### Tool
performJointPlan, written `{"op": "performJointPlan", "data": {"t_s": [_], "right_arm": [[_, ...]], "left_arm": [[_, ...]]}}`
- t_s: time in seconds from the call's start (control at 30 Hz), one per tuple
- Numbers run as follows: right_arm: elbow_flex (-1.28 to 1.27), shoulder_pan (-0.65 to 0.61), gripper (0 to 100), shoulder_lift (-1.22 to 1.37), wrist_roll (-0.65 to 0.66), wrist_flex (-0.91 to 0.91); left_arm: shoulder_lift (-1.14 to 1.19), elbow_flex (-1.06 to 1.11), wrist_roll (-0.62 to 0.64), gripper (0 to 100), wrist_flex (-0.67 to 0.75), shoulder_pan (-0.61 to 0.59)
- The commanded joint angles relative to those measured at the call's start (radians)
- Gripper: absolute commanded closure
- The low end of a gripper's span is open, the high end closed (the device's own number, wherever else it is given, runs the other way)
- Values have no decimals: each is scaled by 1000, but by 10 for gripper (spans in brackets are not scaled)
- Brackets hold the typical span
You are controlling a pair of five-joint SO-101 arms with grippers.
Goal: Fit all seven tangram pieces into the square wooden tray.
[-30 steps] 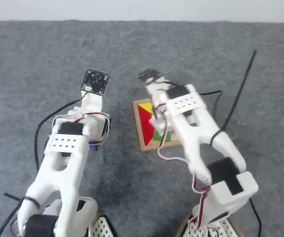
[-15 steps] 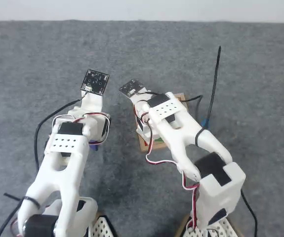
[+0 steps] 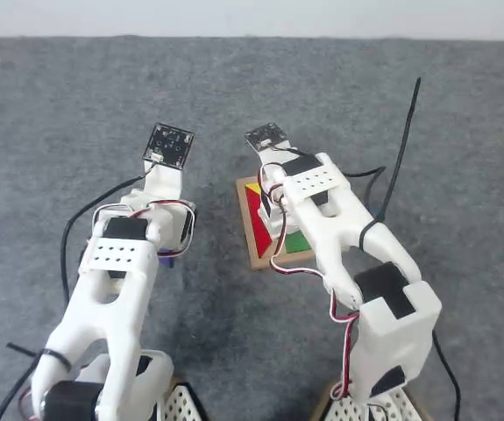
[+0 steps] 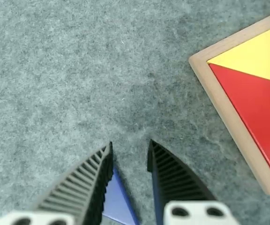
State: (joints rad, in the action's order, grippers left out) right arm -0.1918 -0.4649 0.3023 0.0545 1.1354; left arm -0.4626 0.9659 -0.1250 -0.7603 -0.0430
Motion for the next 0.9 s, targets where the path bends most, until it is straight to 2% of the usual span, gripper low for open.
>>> {"op": "performJointPlan", "data": {"t_s": [0.0, 0.2, 0.3, 0.5, 0.77, 0.87], "right_arm": [[11, 30, 706, -102, -11, -4], [-149, -1, 706, -433, 2, -15], [-249, 8, 706, -506, 38, -13], [-304, 65, 706, -395, 66, -15], [-229, 220, 706, -260, 80, -56], [-204, 222, 706, -214, 106, -58]], "left_arm": [[-3, -12, 3, 874, 14, 3], [-3, -13, 3, 874, 14, 3], [-3, -13, 3, 874, 14, 3], [-3, -10, 3, 874, 12, 3], [-3, -10, 3, 874, 12, 3], [-3, -10, 3, 874, 12, 3]]}}
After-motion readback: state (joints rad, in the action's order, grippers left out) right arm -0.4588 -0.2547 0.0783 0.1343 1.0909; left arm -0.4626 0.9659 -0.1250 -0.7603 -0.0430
